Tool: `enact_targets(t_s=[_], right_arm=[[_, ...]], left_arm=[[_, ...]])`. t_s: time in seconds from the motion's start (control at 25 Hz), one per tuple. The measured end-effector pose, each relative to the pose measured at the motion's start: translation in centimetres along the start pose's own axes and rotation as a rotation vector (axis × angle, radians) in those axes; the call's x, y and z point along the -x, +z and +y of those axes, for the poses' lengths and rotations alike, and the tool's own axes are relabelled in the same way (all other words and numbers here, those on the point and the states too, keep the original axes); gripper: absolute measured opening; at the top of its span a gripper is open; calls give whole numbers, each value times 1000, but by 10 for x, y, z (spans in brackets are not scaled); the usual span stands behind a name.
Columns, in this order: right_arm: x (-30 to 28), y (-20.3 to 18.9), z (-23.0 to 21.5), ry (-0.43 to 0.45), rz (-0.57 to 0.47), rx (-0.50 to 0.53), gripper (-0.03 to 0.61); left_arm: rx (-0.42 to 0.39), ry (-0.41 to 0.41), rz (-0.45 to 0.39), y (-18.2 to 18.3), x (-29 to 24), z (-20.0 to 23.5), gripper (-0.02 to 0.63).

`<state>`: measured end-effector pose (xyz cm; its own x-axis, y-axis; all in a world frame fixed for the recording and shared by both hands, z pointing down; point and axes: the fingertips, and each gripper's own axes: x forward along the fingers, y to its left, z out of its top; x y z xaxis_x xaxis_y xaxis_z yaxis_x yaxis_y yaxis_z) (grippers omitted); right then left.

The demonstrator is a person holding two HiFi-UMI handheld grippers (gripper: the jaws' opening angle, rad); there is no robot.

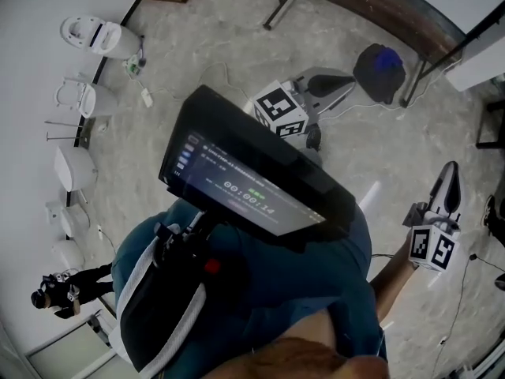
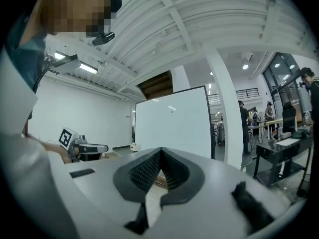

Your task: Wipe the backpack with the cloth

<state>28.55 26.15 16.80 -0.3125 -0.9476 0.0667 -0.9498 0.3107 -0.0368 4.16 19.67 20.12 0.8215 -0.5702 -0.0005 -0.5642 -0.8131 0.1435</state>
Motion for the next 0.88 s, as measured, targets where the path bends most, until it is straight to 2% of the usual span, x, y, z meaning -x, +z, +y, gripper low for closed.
enact_targets(t_s=[0.32, 0.56, 0.8, 0.88], right_arm=[[43, 8, 44, 37, -11, -13, 0], [47, 22, 90, 26, -17, -6, 2], [54, 40, 156, -7, -30, -29, 1], [57, 39, 163, -14, -31, -29, 0]], left_arm=[[-27, -5, -13, 21, 49, -41, 2], [-8, -33, -25, 33, 96, -40, 2], [-6, -88, -42, 51, 156, -28, 2], [-8, -100, -50, 51, 162, -28, 2]])
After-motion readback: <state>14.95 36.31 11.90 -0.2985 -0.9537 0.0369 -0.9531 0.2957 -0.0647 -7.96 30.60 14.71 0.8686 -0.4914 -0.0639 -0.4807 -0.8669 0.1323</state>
